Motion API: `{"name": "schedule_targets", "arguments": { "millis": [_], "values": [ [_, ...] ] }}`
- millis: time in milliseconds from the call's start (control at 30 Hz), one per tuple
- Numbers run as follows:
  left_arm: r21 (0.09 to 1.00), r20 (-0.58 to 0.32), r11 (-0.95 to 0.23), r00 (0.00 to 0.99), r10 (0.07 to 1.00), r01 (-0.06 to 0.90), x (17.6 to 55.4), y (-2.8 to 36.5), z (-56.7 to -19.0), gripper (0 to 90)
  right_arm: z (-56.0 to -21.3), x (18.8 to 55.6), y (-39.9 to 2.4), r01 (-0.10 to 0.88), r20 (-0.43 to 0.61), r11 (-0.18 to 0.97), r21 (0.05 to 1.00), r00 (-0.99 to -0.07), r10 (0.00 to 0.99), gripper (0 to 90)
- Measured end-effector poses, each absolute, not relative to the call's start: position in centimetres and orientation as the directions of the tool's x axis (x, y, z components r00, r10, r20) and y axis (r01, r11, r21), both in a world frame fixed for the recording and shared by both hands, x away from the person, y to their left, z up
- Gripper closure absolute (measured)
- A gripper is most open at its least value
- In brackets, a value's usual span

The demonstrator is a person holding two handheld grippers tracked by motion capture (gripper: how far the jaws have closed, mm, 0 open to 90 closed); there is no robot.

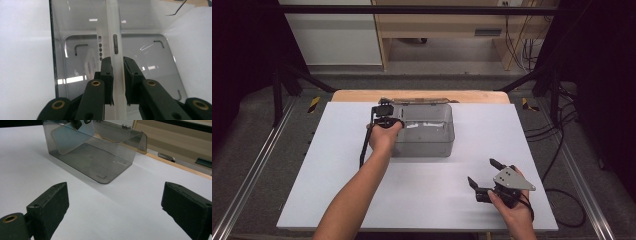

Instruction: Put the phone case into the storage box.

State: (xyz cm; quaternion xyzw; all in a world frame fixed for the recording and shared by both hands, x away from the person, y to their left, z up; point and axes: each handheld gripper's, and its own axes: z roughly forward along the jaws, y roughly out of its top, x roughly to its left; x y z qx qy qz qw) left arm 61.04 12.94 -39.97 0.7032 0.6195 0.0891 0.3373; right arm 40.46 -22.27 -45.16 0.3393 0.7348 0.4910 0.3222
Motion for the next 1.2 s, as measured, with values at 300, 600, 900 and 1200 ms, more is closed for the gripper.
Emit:
{"name": "schedule_targets", "arguments": {
  "millis": [300,600,900,1200],
  "values": [
    [0.567,-0.267,-0.031,0.219,0.939,0.823,61.27,12.80,-40.30,78.0,-45.26,40.57,-22.25,0.187,-0.140,0.291,0.938,-0.563,0.814,7.9],
    [0.565,-0.239,-0.049,0.220,0.946,0.824,61.19,12.86,-40.28,77.6,-45.26,40.57,-22.26,0.188,-0.140,0.290,0.938,-0.562,0.815,8.0],
    [0.561,-0.215,-0.059,0.214,0.953,0.826,61.20,13.24,-40.17,77.3,-45.26,40.60,-22.28,0.189,-0.140,0.290,0.938,-0.562,0.816,8.0],
    [0.561,-0.198,-0.074,0.220,0.955,0.824,61.21,13.01,-40.25,75.6,-45.25,40.59,-22.24,0.189,-0.139,0.290,0.938,-0.562,0.815,8.0]
  ]
}}
